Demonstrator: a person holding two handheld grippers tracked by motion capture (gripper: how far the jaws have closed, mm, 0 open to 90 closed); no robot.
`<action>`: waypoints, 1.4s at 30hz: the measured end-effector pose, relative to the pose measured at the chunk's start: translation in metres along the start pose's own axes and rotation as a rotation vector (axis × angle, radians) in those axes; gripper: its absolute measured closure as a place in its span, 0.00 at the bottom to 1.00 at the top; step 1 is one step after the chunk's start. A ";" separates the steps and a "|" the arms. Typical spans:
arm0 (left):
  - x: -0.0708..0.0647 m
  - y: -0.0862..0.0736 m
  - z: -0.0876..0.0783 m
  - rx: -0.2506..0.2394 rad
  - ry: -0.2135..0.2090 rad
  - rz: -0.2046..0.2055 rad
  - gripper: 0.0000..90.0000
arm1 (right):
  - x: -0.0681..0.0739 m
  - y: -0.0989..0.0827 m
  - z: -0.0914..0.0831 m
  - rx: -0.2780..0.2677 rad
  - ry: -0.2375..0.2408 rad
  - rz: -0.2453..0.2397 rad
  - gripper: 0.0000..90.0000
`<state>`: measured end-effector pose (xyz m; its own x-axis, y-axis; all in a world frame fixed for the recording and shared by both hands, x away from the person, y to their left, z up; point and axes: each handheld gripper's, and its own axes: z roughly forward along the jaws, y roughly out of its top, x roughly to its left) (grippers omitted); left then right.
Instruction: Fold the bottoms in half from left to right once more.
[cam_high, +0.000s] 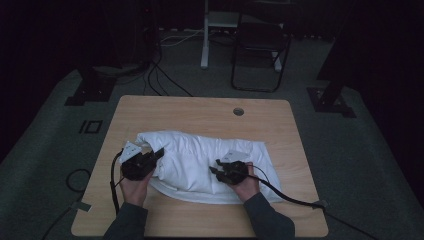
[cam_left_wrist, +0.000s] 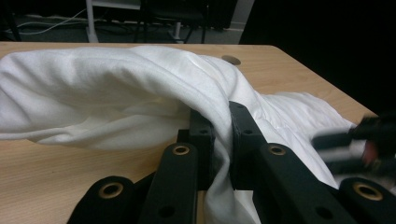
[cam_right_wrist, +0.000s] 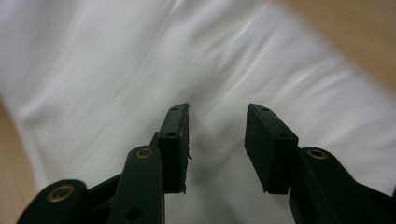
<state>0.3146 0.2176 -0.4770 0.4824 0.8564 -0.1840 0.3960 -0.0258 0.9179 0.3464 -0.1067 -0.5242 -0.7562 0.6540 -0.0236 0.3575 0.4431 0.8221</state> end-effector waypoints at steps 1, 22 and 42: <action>0.000 0.000 0.000 0.000 -0.001 0.000 0.92 | -0.005 0.005 -0.004 -0.021 -0.013 0.017 0.67; -0.006 0.013 0.006 -0.009 -0.020 0.018 0.92 | -0.030 0.026 0.038 0.080 -0.094 0.058 0.60; -0.019 0.035 0.007 -0.051 -0.042 0.049 0.92 | 0.013 0.003 0.030 0.039 0.041 0.020 0.60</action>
<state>0.3245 0.1969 -0.4438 0.5333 0.8322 -0.1521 0.3309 -0.0397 0.9428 0.3540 -0.0786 -0.5389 -0.7705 0.6373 0.0164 0.3929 0.4544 0.7994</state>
